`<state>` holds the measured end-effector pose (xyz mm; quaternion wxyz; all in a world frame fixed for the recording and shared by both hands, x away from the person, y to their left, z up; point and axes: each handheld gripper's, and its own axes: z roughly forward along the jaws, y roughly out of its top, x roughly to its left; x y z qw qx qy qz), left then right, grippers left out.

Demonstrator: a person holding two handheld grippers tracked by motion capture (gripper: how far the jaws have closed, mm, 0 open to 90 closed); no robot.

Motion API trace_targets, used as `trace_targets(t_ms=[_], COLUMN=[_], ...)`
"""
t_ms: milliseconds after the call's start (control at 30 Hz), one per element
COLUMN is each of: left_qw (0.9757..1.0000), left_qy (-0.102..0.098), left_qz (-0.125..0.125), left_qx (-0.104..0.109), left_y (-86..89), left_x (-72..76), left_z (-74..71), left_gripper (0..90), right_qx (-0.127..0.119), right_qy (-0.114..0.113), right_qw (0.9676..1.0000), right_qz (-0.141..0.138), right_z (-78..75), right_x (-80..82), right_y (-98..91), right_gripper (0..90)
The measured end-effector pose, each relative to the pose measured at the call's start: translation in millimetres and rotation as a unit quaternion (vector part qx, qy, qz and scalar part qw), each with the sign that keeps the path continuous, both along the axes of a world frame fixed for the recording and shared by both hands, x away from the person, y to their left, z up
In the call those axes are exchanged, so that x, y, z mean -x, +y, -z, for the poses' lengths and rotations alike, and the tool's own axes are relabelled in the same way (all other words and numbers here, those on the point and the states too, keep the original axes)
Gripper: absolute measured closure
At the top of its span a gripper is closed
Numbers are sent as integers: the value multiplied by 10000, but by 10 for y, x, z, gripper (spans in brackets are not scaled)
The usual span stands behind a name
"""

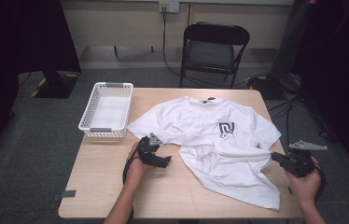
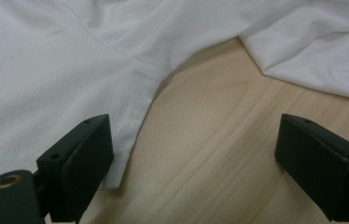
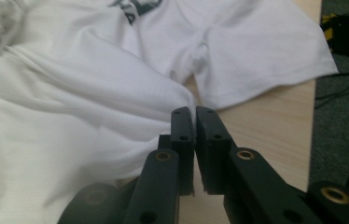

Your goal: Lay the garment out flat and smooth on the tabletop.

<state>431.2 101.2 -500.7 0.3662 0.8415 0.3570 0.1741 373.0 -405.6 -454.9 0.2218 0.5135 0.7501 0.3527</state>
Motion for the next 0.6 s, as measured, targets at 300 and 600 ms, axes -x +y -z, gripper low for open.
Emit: trace_targets(t_ms=[300,600], left_qw=[10000,10000], left_qy=[7,7], left_qz=[-25,-20], left_qx=[14,8], left_y=[-3,-2], left_x=[3,3], left_z=[0,0], left_gripper=[108,108], right_qx=[-125,168], right_qy=[-337,281], right_qw=[9981,9832], right_qz=[-506,-1794], right_z=[-23,261], right_x=[215,328], right_y=[312,938], right_gripper=[562,558])
